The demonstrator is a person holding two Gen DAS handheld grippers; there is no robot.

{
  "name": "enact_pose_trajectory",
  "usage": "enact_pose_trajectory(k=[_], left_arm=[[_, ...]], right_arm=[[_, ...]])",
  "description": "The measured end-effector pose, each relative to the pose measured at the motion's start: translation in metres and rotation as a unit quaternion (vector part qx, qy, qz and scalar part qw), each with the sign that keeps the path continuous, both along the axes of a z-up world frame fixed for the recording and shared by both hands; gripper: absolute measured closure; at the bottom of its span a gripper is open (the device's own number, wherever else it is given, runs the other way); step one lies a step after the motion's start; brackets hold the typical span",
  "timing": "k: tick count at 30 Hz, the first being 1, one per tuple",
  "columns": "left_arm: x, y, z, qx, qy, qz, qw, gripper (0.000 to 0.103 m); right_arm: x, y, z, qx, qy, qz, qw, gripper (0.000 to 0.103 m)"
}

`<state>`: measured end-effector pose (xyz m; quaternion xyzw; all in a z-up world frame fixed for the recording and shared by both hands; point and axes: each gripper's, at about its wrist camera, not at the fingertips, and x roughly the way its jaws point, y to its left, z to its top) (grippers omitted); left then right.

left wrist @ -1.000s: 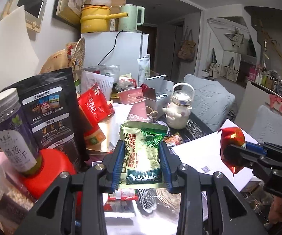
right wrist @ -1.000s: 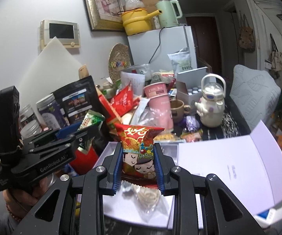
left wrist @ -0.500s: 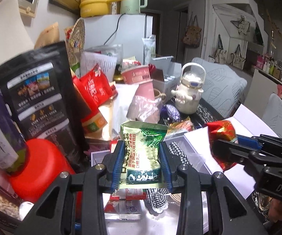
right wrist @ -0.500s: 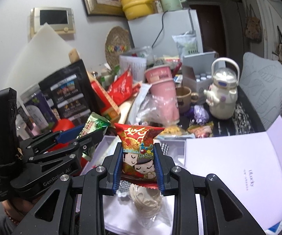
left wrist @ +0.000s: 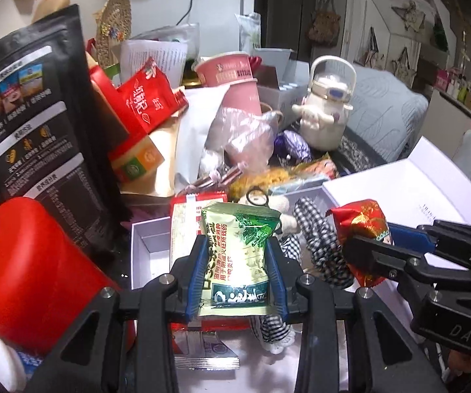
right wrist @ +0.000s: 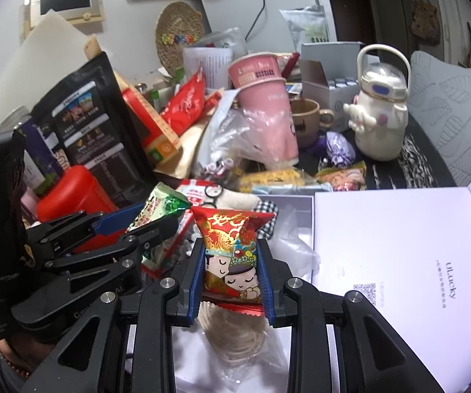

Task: Organize soft objects
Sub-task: 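Lower the green packet into the box with the left gripper while the right lowers the red packet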

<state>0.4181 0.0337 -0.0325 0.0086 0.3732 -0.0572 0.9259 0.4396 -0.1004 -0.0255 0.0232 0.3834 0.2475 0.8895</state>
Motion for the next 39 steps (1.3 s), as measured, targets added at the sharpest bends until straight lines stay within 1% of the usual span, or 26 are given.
enact_pose_trajectory(k=[2, 6, 8, 11, 20, 24, 27, 30, 32, 33, 34, 37, 39], left_arm=[[0.002, -0.002, -0.006, 0.003, 0.009, -0.003, 0.9999, 0.068], [0.006, -0.004, -0.015, -0.007, 0.030, -0.013, 0.9994, 0.068], [0.005, -0.005, -0.017, 0.004, 0.029, -0.007, 0.9995, 0.068], [0.008, -0.004, -0.021, 0.007, 0.036, -0.005, 0.9993, 0.068], [0.010, -0.009, -0.023, 0.030, 0.038, 0.003, 0.9988, 0.068], [0.011, -0.013, -0.024, 0.047, 0.041, 0.008, 0.9980, 0.067], [0.012, -0.015, -0.023, 0.061, 0.046, 0.016, 0.9970, 0.066], [0.010, -0.015, -0.022, 0.057, 0.054, 0.018, 0.9968, 0.066], [0.008, -0.014, -0.021, 0.055, 0.057, 0.022, 0.9966, 0.065], [0.007, -0.013, -0.021, 0.053, 0.058, 0.024, 0.9966, 0.065], [0.006, -0.012, -0.021, 0.049, 0.059, 0.024, 0.9967, 0.064], [0.001, -0.008, -0.019, 0.042, 0.066, 0.028, 0.9965, 0.063], [-0.002, -0.007, -0.017, 0.043, 0.071, 0.030, 0.9961, 0.054]], right_arm=[[0.002, 0.001, -0.004, -0.006, 0.003, -0.001, 1.000, 0.074], [0.004, 0.006, -0.014, -0.023, 0.011, 0.000, 1.000, 0.074], [0.005, 0.008, -0.019, -0.026, 0.017, 0.006, 1.000, 0.074], [0.006, 0.010, -0.023, -0.031, 0.022, 0.005, 0.999, 0.074], [0.009, 0.014, -0.029, -0.049, 0.032, 0.004, 0.998, 0.074], [0.012, 0.014, -0.036, -0.063, 0.050, -0.003, 0.997, 0.073], [0.011, 0.012, -0.038, -0.062, 0.052, -0.003, 0.997, 0.072], [0.007, 0.011, -0.037, -0.066, 0.050, -0.006, 0.997, 0.072], [0.004, 0.010, -0.035, -0.074, 0.046, -0.015, 0.996, 0.066], [0.001, 0.009, -0.034, -0.075, 0.043, -0.023, 0.996, 0.060], [-0.001, 0.009, -0.032, -0.074, 0.042, -0.026, 0.996, 0.058], [-0.008, 0.007, -0.029, -0.070, 0.038, -0.026, 0.996, 0.058], [-0.013, 0.006, -0.026, -0.069, 0.035, -0.026, 0.997, 0.058]])
